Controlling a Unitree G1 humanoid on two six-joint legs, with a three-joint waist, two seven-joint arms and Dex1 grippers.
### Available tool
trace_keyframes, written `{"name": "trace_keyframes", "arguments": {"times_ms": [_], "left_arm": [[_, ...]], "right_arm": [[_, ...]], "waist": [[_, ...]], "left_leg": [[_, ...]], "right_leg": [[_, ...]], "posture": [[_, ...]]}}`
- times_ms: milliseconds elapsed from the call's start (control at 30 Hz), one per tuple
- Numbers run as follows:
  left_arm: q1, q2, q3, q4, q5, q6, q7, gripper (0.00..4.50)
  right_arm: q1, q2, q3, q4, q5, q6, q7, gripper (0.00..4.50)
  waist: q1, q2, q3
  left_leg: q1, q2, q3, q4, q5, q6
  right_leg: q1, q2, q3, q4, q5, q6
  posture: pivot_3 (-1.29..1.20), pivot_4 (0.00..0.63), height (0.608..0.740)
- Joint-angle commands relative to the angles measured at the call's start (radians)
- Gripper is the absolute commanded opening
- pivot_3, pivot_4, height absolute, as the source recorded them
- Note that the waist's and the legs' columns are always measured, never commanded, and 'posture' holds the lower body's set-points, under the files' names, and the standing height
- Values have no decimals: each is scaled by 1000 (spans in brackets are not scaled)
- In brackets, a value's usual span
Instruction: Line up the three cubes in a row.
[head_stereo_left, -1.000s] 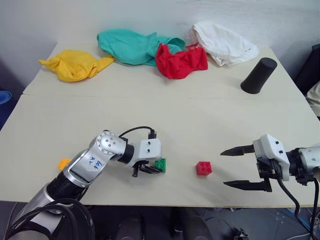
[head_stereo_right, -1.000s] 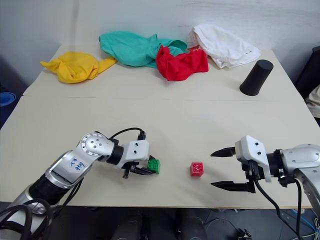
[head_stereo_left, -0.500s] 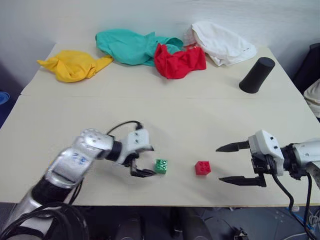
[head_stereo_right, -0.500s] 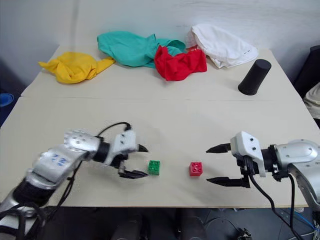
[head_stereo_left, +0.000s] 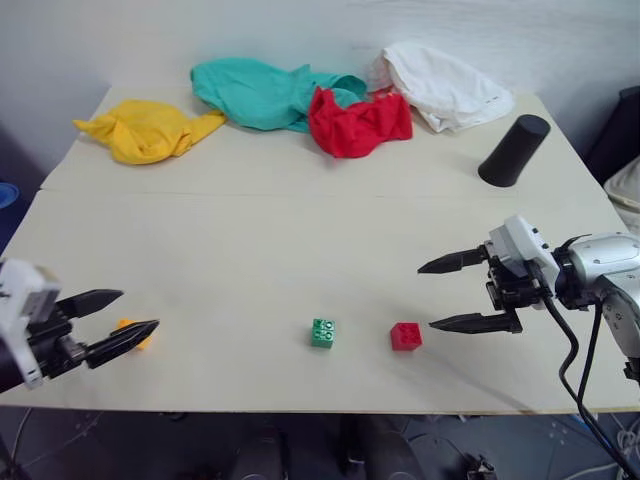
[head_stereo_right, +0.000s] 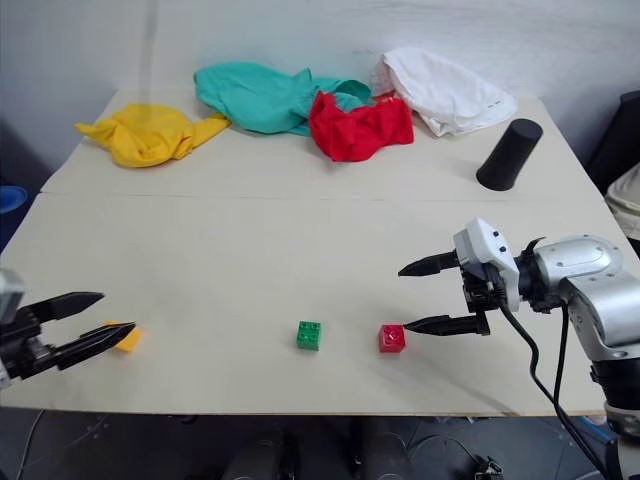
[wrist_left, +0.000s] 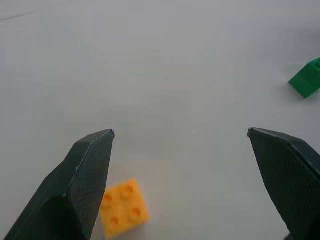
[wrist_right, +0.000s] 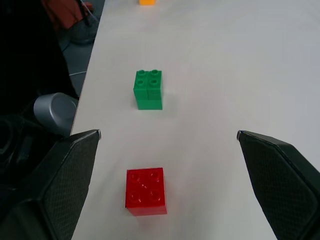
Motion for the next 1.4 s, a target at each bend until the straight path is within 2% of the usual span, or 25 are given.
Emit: {"name": "trace_keyframes", "arguments": {"times_ms": [33, 200, 433, 533, 800, 1267, 1400], "left_arm": [[110, -63, 62, -15, 7, -112, 21, 4492], [178, -102, -4, 40, 24, -234, 56, 4492], [146, -18, -128, 199, 69, -292, 118, 4492], [81, 12, -215, 299, 99, -333, 153, 4492], [-55, 56, -353, 439, 94, -380, 164, 4492], [-148, 54, -473, 400, 83, -313, 276, 4492], [-154, 63, -492, 374, 79, -289, 297, 3556]], "right_arm": [[-44, 8, -1, 20, -7, -22, 38, 4500], [-46, 9, 2, 18, -11, -25, 52, 4500], [-10, -6, -25, -33, 6, -8, 39, 4500], [18, -3, -47, -62, 0, -20, 8, 4500], [59, -13, -74, -126, 24, 7, -17, 4500], [101, -13, -96, -172, 40, 28, -44, 4500], [91, -11, -94, -166, 40, 31, -45, 4500]], "waist": [[5, 0, 0], [10, 0, 0], [4, 0, 0], [0, 0, 0], [-2, 0, 0], [11, 2, -2], [8, 2, -2]], "left_leg": [[0, 0, 0, 0, 0, 0], [0, 0, -1, 0, -1, 1], [1, 0, -1, -2, -2, 1], [1, 0, -1, -2, -2, 1], [1, 0, -1, -4, -2, 1], [1, -1, -1, -4, -1, 1], [1, -2, -2, -4, -1, 1]], "right_leg": [[0, 0, 0, 0, 0, 0], [1, -2, -1, 0, 0, 0], [1, -2, -1, 0, 0, -1], [1, -2, -1, -1, 0, -1], [0, -3, -2, -1, 0, -1], [1, -4, -3, -1, 0, 0], [1, -5, -3, -1, 0, 0]], "posture": [[0, 150, 740], [0, 150, 740], [0, 150, 740], [0, 150, 740], [0, 150, 740], [0, 150, 740], [0, 150, 740]]}}
